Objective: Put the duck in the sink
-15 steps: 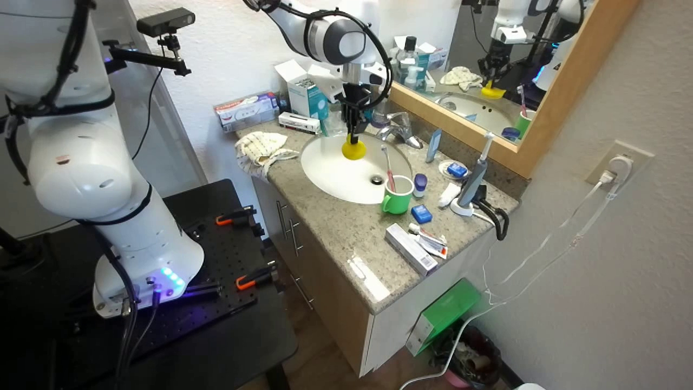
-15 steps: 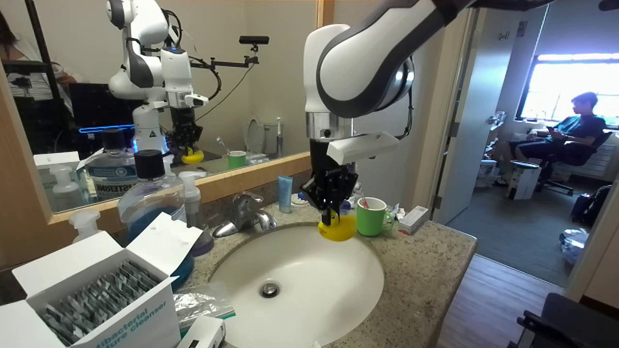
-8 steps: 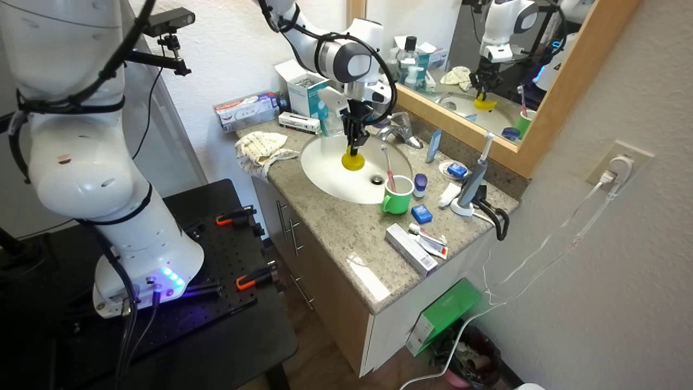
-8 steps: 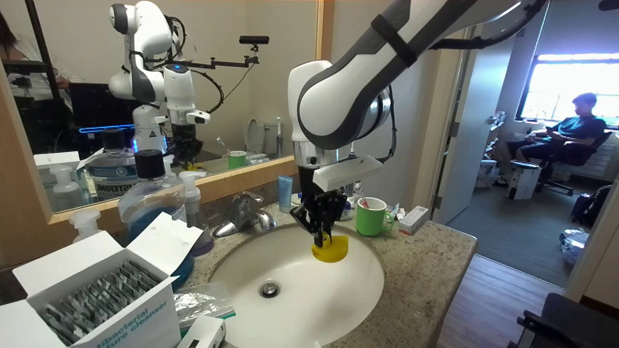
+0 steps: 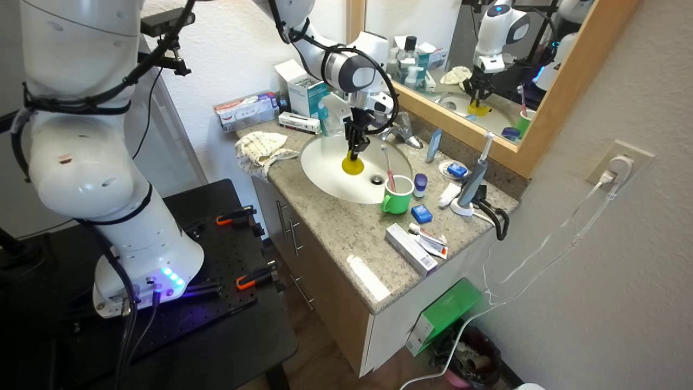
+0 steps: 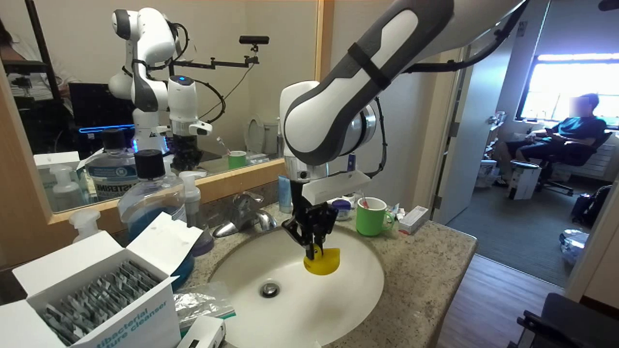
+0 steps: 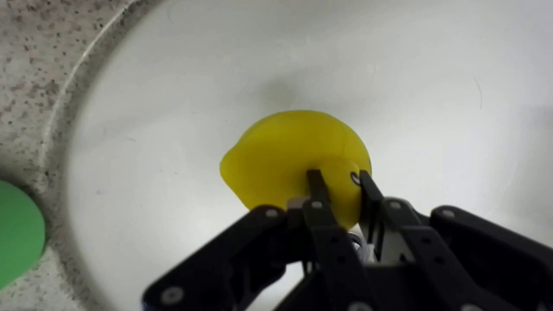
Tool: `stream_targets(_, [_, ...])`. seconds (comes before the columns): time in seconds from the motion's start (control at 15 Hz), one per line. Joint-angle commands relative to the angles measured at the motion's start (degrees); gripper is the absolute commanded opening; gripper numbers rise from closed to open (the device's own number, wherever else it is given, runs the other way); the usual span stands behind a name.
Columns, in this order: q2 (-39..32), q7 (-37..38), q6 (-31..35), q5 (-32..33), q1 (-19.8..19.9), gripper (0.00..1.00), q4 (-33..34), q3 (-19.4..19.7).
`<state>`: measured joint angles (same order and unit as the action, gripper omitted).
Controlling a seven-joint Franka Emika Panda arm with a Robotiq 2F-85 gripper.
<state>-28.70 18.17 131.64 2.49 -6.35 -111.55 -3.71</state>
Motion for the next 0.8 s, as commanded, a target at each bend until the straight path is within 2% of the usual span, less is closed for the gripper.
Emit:
stream_targets(0.0, [-3.88, -2.29, 0.55, -2.47, -0.16, 0.05, 4.47, 0.33])
stream_targets(0.47, [-12.23, -3.18, -1.7, -5.67, 0.25, 0.05, 14.38, 0.11])
stream_targets(0.73, [-14.83, -3.0, -3.1, -6.88, 0.29, 0.05, 16.89, 0.2])
